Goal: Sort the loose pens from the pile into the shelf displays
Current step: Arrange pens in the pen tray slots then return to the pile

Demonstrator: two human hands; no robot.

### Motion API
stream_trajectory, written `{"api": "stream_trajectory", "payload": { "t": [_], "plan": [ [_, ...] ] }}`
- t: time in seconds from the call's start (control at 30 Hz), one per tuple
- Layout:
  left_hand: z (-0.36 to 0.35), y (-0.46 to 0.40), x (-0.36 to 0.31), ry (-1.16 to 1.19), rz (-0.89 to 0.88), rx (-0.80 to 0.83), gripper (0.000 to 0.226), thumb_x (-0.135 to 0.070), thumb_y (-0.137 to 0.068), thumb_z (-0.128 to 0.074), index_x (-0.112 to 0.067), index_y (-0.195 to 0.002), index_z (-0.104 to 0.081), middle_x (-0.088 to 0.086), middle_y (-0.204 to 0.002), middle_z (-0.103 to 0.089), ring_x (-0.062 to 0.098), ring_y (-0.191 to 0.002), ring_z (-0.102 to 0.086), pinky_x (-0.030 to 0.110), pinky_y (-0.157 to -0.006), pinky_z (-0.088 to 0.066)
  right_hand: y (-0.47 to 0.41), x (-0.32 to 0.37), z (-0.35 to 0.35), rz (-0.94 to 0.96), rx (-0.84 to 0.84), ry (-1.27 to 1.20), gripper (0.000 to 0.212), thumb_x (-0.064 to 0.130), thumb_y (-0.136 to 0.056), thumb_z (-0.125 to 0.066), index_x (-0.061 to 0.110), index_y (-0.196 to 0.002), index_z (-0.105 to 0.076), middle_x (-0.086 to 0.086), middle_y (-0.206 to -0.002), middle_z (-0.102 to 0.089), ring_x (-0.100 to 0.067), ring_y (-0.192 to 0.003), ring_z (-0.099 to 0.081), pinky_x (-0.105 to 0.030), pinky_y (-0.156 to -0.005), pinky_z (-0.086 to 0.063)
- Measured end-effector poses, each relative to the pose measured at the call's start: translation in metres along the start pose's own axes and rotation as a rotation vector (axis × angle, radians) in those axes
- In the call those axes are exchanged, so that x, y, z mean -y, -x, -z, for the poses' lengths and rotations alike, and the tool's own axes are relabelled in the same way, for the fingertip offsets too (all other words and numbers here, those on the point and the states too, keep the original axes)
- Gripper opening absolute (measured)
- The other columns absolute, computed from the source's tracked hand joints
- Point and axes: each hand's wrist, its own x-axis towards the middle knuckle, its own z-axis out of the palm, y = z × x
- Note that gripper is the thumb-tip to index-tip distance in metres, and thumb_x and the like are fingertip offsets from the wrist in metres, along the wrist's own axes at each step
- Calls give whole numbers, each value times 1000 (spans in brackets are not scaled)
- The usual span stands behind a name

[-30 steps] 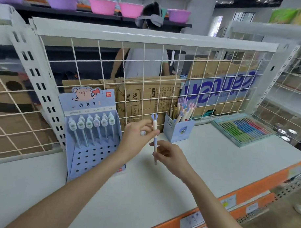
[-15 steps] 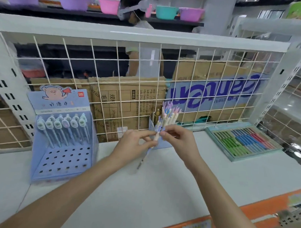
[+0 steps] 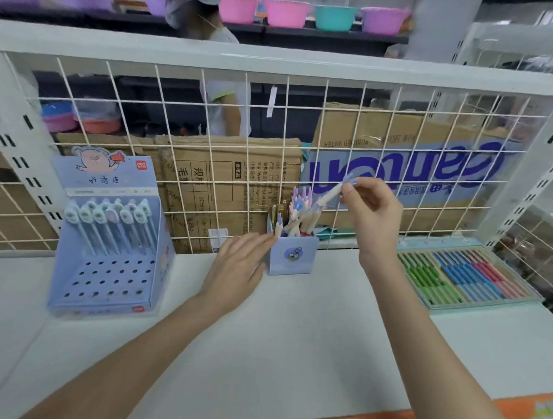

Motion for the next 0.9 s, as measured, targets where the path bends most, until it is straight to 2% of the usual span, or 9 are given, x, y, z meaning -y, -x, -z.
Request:
{"api": "stream_trajectory", "payload": {
  "t": [0.13, 0.3, 0.4, 0.53, 0.73, 0.83, 0.9],
  "plan": [
    [-3, 1, 3, -79, -15, 5, 49, -18, -81, -36, -9, -123, -59, 1, -102, -69, 16, -109, -42, 31, -95, -25, 3, -14, -9, 27, 25, 109, 6, 9, -87, -63, 14, -87, -63, 5, -80, -64, -16, -80, -62, -27, -75, -52],
    [-6, 2, 4, -106, -16, 8, 48, -20, -81, -36, -11, -120, -60, -1, -109, -67, 17, -113, -42, 34, -98, -24, 8, -26, -19, 57, 171, 384, 3, 11, -86, -64, 14, -87, -65, -3, -87, -60, -2, -72, -53, -6, -67, -39],
    [-7, 2, 5, -109, -24, 7, 48, -22, -81, -35, -11, -121, -59, -2, -111, -67, 16, -115, -41, 34, -99, -23, 10, -30, -28, 90, 255, 541, 10, 14, -87, -64, 10, -95, -68, -4, -95, -51, -10, -81, -51, -14, -71, -38],
    [-6, 2, 7, -84, -37, 7, 48, -21, -82, -35, -11, -122, -59, -1, -111, -67, 16, -115, -41, 36, -99, -22, 9, -36, -37, 120, 289, 676, 17, 18, -86, -65, 12, -102, -69, -2, -94, -44, -23, -97, -46, -26, -84, -36],
    [-8, 4, 7, -46, -31, 14, 47, -22, -83, -36, -11, -124, -57, -1, -113, -66, 15, -118, -39, 36, -100, -18, 11, -42, -44, 243, 344, 863, 14, 18, -83, -69, 14, -96, -72, -10, -97, -47, -30, -98, -41, -28, -77, -20],
    [-7, 6, 8, -48, -30, 30, 48, -23, -84, -35, -12, -125, -56, -1, -115, -65, 15, -119, -38, 37, -101, -17, 9, -43, -49, 255, 363, 897, 15, 18, -82, -70, 14, -96, -71, -12, -102, -49, -32, -101, -41, -29, -79, -19],
    [-5, 9, 7, -29, -11, 34, 49, -25, -85, -34, -13, -128, -53, -1, -121, -62, 14, -123, -35, 37, -105, -15, 10, -43, -51, 253, 355, 859, 22, 17, -81, -70, 14, -103, -68, -13, -110, -50, -32, -106, -42, -31, -82, -25]
  ]
}}
